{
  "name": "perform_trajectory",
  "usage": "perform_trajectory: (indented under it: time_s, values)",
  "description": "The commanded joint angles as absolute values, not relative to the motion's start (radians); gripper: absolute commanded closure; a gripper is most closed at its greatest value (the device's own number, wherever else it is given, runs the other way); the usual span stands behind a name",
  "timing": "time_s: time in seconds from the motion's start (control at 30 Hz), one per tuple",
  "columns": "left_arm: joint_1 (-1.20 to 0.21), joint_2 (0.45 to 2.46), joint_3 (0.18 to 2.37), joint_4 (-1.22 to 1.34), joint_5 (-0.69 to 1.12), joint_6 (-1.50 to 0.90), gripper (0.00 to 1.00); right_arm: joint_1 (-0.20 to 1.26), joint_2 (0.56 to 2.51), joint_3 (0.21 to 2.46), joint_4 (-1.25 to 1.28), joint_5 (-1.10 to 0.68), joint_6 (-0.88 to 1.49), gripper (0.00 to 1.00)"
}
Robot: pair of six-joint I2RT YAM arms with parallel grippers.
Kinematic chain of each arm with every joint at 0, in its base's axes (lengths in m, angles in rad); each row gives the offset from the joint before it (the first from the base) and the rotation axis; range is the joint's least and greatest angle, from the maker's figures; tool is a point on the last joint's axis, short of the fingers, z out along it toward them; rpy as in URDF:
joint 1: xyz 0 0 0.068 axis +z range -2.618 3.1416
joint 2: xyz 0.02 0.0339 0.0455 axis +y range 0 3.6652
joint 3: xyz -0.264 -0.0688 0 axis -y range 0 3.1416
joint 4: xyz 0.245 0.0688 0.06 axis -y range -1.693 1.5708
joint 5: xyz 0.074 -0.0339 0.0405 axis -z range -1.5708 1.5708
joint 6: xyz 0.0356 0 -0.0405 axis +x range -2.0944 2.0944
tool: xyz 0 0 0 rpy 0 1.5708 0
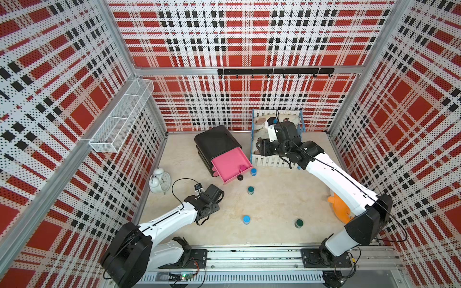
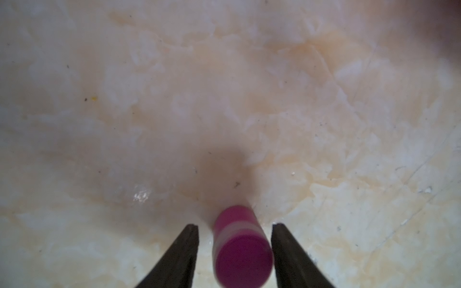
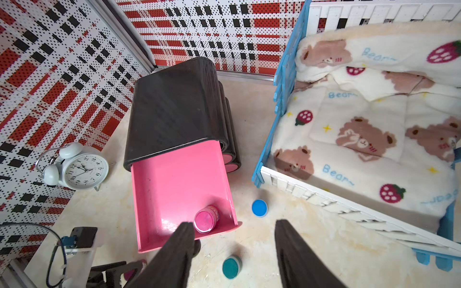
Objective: Put the paint cans in the drawer according to color
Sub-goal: Pick up the paint can at the center of the board, then place the paint can in the drawer.
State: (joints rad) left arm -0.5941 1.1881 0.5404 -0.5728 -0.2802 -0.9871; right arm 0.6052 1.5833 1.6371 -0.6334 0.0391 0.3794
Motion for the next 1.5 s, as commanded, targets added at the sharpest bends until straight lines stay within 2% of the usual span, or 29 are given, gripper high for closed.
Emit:
perform_trajectory:
  time_s: [0.0,0.17,0.33,0.43,0.6,0.77,1.1,1.47]
  values:
    - [-0.593,1.2,0.528,-0.549,-0.273,-0.984,0.51,0.598,1.544,1.624,-0.611,0.035,0.383,0.42]
    - [-0.592,1.204,0.525,-0.546,-0.273,-0.985,0.55,0.594,1.536,1.612,-0.608,0.037,0.383,0.42]
    - [-0.591,1.183,0.531,-0.553,-0.269,-0.985,0.68,0.589,1.527,1.601,-0.603,0.037,0.384,0.43]
    - [-0.591,1.15,0.559,-0.595,-0.29,-0.993,0.71,0.586,1.518,1.592,-0.598,0.038,0.387,0.43]
    - [-0.591,1.072,0.683,-0.74,-0.388,-1.001,0.72,0.568,1.485,1.557,-0.576,0.03,0.399,0.43]
    - [-0.595,1.07,0.867,-0.87,-0.472,-0.974,0.74,0.504,1.438,1.476,-0.521,-0.05,0.447,0.46]
    - [-0.671,1.264,1.254,-0.982,-0.65,-0.876,0.74,0.441,1.387,1.346,-0.458,-0.109,0.498,0.47]
    - [-0.712,1.547,1.509,-0.967,-0.696,-0.756,0.75,0.438,1.383,1.26,-0.408,-0.133,0.531,0.47]
